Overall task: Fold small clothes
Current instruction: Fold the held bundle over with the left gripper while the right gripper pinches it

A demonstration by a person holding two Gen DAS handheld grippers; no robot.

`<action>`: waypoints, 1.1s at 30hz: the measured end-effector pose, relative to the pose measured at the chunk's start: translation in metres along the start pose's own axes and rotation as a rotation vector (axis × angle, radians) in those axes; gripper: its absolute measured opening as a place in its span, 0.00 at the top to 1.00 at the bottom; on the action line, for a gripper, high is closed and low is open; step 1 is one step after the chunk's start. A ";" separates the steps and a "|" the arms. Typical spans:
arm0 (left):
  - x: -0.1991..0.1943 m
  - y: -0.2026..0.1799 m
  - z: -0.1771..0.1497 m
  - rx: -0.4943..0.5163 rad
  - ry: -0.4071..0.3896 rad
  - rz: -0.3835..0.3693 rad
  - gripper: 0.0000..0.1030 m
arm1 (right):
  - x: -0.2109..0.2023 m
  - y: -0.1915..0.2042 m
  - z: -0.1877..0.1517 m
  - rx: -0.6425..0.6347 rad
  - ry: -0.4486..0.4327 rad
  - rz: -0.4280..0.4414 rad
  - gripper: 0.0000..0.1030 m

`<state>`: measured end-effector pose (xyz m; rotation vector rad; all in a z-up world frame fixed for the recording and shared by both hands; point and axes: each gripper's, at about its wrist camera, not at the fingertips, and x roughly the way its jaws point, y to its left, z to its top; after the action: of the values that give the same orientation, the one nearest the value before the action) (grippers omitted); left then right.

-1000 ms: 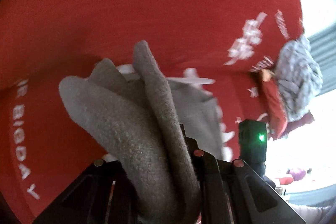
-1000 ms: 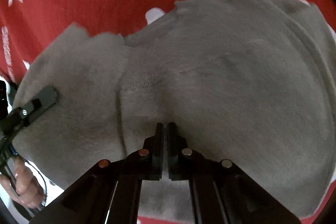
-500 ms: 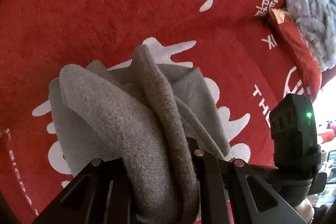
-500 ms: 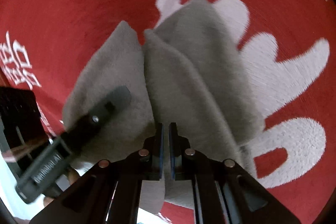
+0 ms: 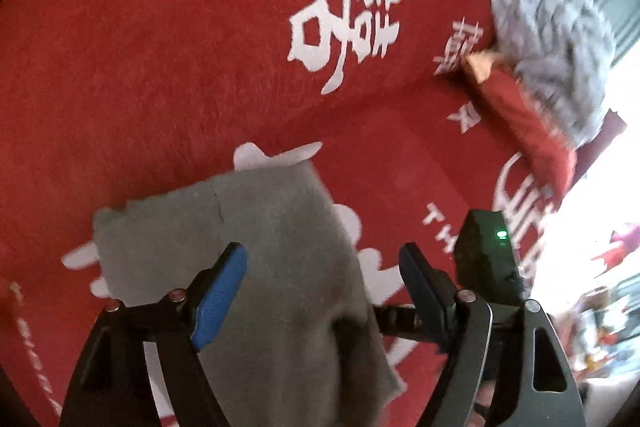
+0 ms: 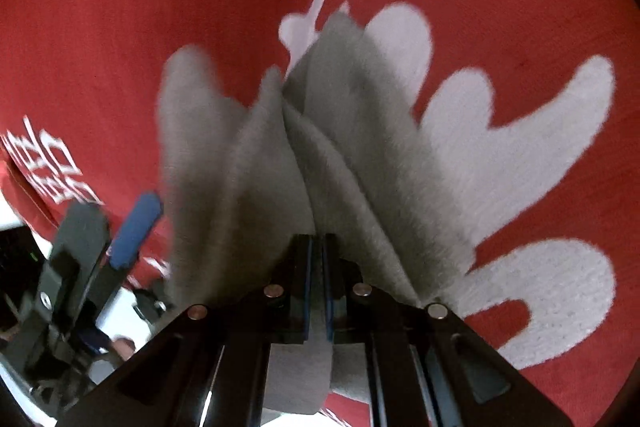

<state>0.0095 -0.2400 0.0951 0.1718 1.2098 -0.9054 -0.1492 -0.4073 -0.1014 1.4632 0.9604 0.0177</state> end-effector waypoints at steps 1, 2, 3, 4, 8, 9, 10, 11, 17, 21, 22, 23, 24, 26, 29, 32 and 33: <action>-0.003 0.007 0.000 -0.023 0.003 -0.010 0.23 | -0.002 -0.003 0.001 0.014 -0.007 0.007 0.92; -0.004 0.011 -0.002 -0.037 0.001 -0.009 0.23 | -0.004 -0.008 0.002 0.031 -0.011 0.011 0.92; -0.009 0.021 -0.004 -0.063 -0.005 0.010 0.23 | -0.006 -0.012 0.003 0.047 -0.015 0.021 0.91; -0.008 0.022 -0.005 -0.071 -0.007 0.024 0.23 | -0.009 -0.014 0.003 0.061 -0.020 0.033 0.90; -0.009 0.059 -0.026 -0.122 0.030 0.148 0.23 | -0.021 -0.027 0.003 0.137 -0.050 0.102 0.62; -0.007 0.073 -0.036 -0.144 0.057 0.185 0.23 | -0.026 -0.033 0.003 0.171 -0.061 0.136 0.57; -0.007 0.078 -0.041 -0.153 0.066 0.197 0.23 | -0.029 -0.037 0.003 0.195 -0.068 0.171 0.52; -0.006 0.086 -0.049 -0.162 0.078 0.215 0.23 | -0.031 -0.039 0.007 0.209 -0.072 0.195 0.51; -0.001 0.116 -0.090 -0.224 0.157 0.261 0.23 | -0.022 -0.033 0.016 0.187 -0.004 0.266 0.47; -0.002 0.110 -0.099 -0.215 0.164 0.260 0.23 | -0.010 0.006 0.020 -0.048 0.062 -0.063 0.82; -0.003 0.109 -0.099 -0.208 0.161 0.259 0.23 | -0.012 0.018 0.017 -0.112 0.048 -0.115 0.82; -0.004 0.107 -0.100 -0.198 0.156 0.260 0.23 | -0.015 0.028 0.015 -0.172 0.035 -0.135 0.82; -0.004 0.106 -0.102 -0.185 0.157 0.263 0.23 | -0.023 0.042 0.010 -0.243 0.013 -0.136 0.83; -0.001 0.108 -0.105 -0.177 0.164 0.258 0.23 | -0.030 0.053 0.005 -0.303 -0.007 -0.165 0.83; 0.002 0.116 -0.109 -0.192 0.173 0.251 0.13 | -0.028 0.043 0.005 -0.313 0.000 -0.297 0.83; -0.005 0.122 -0.116 -0.221 0.176 0.238 0.11 | -0.028 0.022 0.009 -0.277 -0.003 -0.360 0.84; -0.007 0.123 -0.118 -0.218 0.177 0.239 0.11 | -0.034 0.020 0.009 -0.260 -0.020 -0.361 0.84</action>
<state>0.0066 -0.0893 0.0140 0.2192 1.4092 -0.5545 -0.1560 -0.4297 -0.0685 1.0371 1.1489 -0.1310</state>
